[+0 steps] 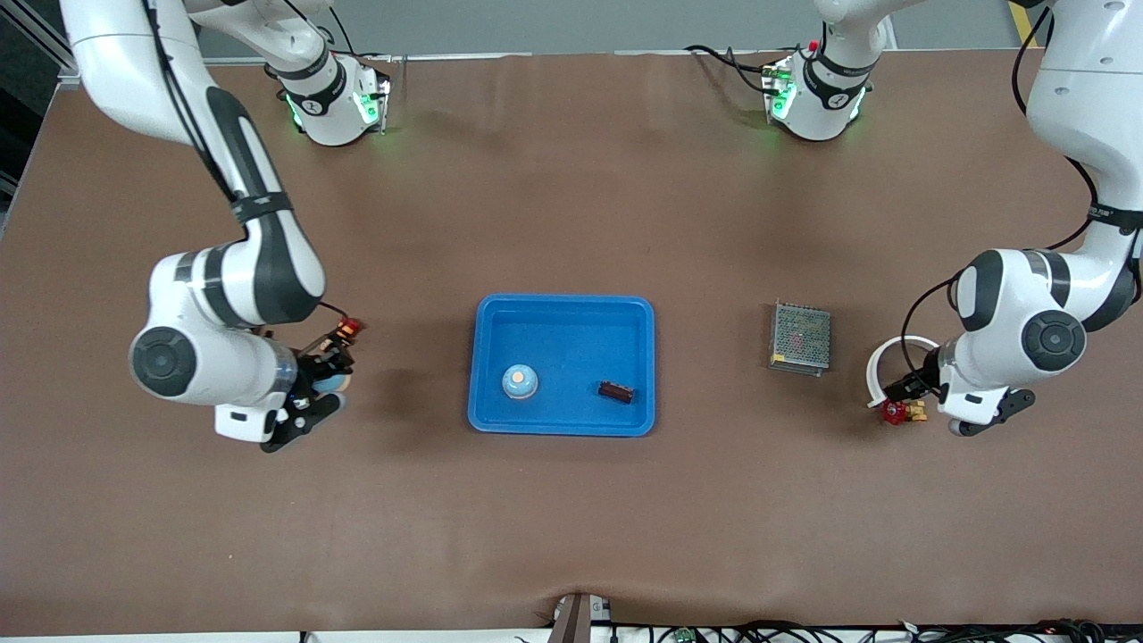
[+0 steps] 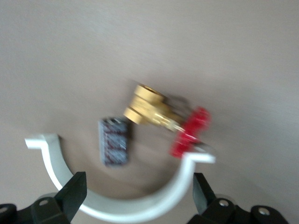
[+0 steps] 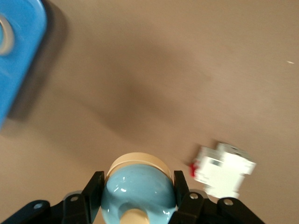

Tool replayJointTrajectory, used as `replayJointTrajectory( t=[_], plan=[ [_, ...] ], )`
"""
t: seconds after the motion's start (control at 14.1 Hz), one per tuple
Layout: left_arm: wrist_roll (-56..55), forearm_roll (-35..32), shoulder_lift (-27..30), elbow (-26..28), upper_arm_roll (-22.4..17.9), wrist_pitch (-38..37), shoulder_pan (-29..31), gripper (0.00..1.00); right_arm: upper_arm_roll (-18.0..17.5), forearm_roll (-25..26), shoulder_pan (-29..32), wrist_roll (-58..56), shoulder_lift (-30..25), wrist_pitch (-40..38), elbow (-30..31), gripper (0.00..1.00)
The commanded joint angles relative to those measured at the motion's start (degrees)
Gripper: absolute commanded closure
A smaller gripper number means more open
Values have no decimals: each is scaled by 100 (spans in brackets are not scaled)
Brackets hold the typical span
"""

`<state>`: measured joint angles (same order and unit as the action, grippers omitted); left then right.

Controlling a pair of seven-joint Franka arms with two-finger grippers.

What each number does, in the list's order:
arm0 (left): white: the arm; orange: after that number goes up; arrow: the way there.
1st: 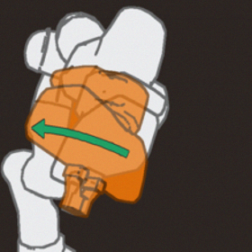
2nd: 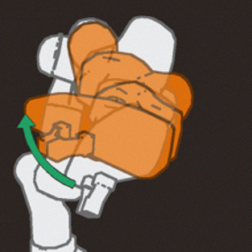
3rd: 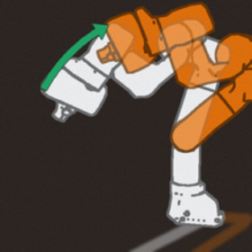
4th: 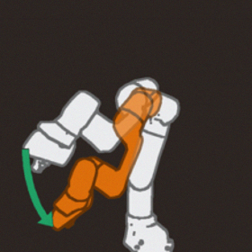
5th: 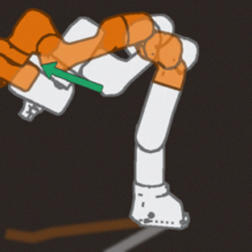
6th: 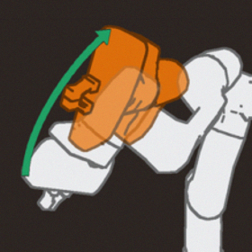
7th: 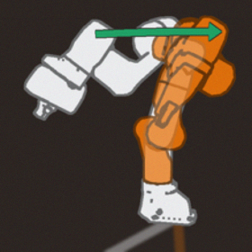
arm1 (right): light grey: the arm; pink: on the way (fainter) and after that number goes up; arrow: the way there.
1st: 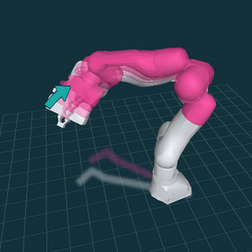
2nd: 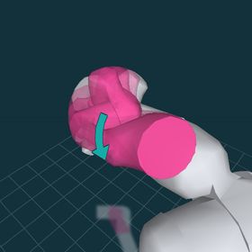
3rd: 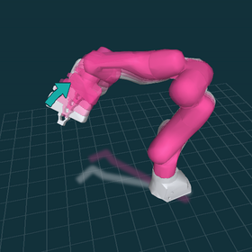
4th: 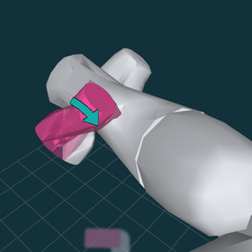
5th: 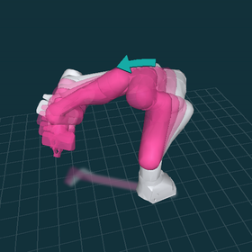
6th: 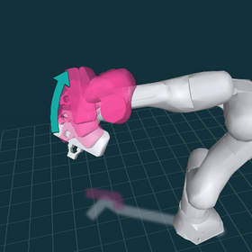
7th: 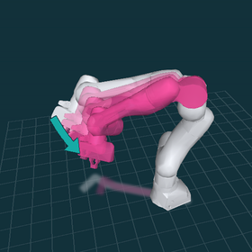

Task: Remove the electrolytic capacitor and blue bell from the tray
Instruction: 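Move the bell with the right gripper beside the white breaker, then grasp the second capacitor with the left gripper while the right gripper releases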

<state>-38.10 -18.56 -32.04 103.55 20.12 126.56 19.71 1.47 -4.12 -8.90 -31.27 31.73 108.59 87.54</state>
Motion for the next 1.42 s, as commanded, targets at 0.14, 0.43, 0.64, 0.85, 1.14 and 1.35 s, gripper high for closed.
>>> replayJointTrajectory(
  t=[0.14,0.43,0.64,0.85,1.14,1.35],
  plan=[
    [-1470,-34,32,-449,747,-615,-168,0,-121,472,898,-1713,-53,21,-9,65],
    [-2445,387,-47,-765,774,-624,-861,0,-121,508,1408,-2917,34,468,61,65],
    [-3473,766,-398,-1440,766,-615,-1713,0,-121,508,1698,-3656,402,977,79,65],
    [-4238,793,-872,-2117,739,-615,-2303,6,-121,491,1848,-4001,650,1540,228,65],
    [-5188,792,-1585,-3032,661,-458,-3112,13,-130,473,1848,-4001,755,2016,501,65],
    [-5532,793,-1787,-3034,643,165,-3358,24,-130,465,1892,-4027,887,2358,606,65]
  ],
)
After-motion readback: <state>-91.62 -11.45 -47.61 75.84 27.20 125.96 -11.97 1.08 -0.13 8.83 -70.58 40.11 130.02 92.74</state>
